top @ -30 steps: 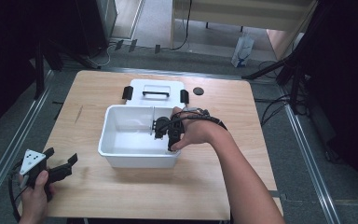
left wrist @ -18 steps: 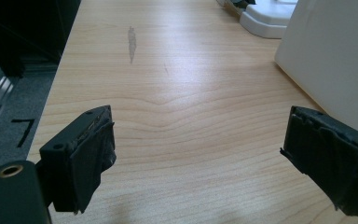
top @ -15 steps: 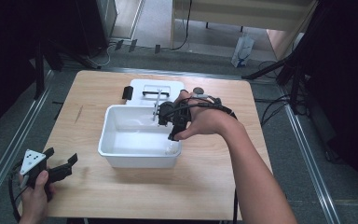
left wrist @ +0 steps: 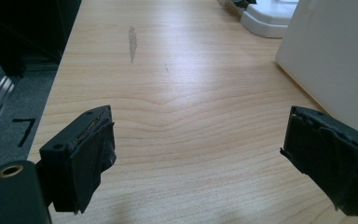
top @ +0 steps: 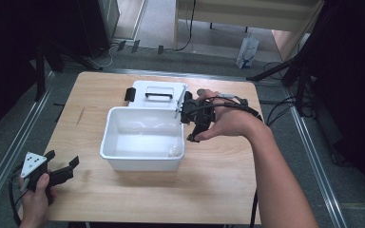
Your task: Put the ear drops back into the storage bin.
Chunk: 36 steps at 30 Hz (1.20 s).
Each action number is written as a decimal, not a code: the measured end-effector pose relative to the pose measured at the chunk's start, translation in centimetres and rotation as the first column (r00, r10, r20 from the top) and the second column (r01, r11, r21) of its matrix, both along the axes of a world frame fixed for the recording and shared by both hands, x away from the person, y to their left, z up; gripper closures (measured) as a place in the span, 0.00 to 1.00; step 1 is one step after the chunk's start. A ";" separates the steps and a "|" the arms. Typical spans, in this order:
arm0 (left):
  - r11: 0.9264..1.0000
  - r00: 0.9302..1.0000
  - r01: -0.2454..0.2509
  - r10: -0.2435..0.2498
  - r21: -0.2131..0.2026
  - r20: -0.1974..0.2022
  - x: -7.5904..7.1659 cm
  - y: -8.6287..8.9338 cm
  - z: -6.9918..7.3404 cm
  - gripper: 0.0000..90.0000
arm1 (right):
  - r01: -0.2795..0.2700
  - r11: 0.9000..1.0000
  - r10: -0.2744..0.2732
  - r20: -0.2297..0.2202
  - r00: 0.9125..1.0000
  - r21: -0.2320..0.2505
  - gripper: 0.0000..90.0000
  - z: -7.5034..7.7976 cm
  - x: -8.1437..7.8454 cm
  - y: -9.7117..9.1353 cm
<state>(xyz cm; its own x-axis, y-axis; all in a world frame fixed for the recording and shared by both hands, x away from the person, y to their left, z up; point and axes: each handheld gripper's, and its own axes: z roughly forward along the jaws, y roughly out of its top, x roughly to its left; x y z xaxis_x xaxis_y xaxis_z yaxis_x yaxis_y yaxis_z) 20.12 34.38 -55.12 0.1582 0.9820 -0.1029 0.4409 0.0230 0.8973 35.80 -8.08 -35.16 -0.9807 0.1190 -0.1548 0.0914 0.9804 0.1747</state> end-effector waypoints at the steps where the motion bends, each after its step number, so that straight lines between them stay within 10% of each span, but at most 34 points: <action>1: 1.000 1.000 0.000 0.000 -0.001 0.001 0.0 0.0 0.0 0.11 | 0.011 1.000 -0.011 -0.004 1.000 0.000 0.37 0.0 -0.1 -0.3; 23: 1.000 1.000 -0.001 0.001 0.001 -0.001 0.0 0.0 0.0 0.11 | 0.119 0.993 -0.120 -0.040 0.992 -0.024 0.17 -4.5 -1.3 -7.5; 36: 1.000 1.000 -0.004 0.004 0.000 0.000 0.0 0.0 0.0 0.11 | 0.244 0.965 -0.241 -0.043 0.970 0.097 0.16 -8.3 -3.0 -12.2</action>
